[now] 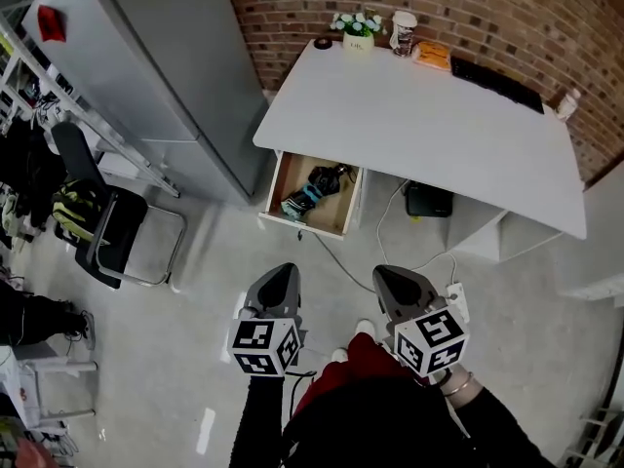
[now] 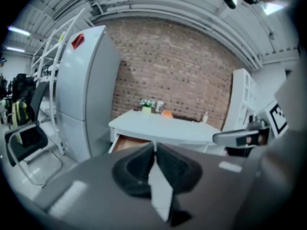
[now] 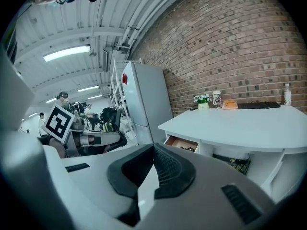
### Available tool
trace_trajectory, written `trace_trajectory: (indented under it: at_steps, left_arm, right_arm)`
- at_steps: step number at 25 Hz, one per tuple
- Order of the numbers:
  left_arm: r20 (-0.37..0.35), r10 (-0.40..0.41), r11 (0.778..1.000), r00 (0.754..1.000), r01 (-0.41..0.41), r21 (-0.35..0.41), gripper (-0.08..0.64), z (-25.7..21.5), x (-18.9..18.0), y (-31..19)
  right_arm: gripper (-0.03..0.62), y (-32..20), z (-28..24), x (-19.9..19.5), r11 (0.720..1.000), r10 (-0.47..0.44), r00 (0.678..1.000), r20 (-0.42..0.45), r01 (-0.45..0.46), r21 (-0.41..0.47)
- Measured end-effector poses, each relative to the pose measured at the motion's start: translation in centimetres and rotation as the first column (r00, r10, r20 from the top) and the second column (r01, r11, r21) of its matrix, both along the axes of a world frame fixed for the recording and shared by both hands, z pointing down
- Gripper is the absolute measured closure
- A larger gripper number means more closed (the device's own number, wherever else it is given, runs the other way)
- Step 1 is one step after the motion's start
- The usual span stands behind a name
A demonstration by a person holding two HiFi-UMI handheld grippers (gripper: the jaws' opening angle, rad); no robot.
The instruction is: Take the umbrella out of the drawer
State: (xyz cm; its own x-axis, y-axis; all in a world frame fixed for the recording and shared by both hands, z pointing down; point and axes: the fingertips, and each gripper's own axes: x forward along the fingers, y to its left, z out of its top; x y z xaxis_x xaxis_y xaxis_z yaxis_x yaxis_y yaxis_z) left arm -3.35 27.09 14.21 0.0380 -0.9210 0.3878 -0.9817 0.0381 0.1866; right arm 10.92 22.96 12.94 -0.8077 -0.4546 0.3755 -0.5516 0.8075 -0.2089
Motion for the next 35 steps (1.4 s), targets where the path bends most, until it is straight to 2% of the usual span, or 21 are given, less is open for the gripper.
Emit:
trace_trajectory:
  at_steps: [9, 13, 17, 21, 27, 31, 35]
  left_arm:
    - [0.081, 0.032, 0.997, 0.996, -0.027, -0.066, 0.484, 0.6, -0.6, -6.9]
    - [0.112, 0.07, 0.99, 0.991, -0.055, -0.129, 0.422, 2.2, -1.4, -9.4]
    - [0.126, 0.118, 0.974, 0.985, -0.089, -0.21, 0.373, 5.3, -2.9, -12.1]
    - [0.14, 0.19, 0.946, 0.972, -0.143, -0.291, 0.333, 9.5, -4.4, -14.9]
    - [0.152, 0.323, 0.883, 0.934, -0.24, -0.403, 0.305, 15.8, -7.3, -18.3]
    - [0.142, 0.389, 0.845, 0.91, -0.291, -0.449, 0.301, 18.7, -8.7, -20.3]
    - [0.147, 0.463, 0.803, 0.874, -0.343, -0.488, 0.293, 21.6, -9.8, -22.0]
  right_arm:
    - [0.594, -5.4, 1.0, 0.5, 1.0, -0.002, 1.0, 0.025, 0.002, -0.017]
    - [0.594, -6.4, 2.3, 0.4, 0.999, 0.011, 1.0, 0.016, -0.01, -0.053]
    - [0.594, -7.1, 3.8, -0.3, 0.997, 0.026, 1.0, -0.009, -0.027, -0.072]
    - [0.594, -8.3, 5.9, -1.6, 0.993, 0.064, 0.997, -0.036, -0.068, -0.092]
    - [0.594, -10.2, 8.8, -5.1, 0.979, 0.15, 0.986, -0.078, -0.159, -0.128]
    - [0.594, -11.2, 10.6, -7.6, 0.963, 0.203, 0.974, -0.097, -0.217, -0.158]
    - [0.594, -12.1, 13.0, -9.6, 0.943, 0.261, 0.958, -0.121, -0.28, -0.18]
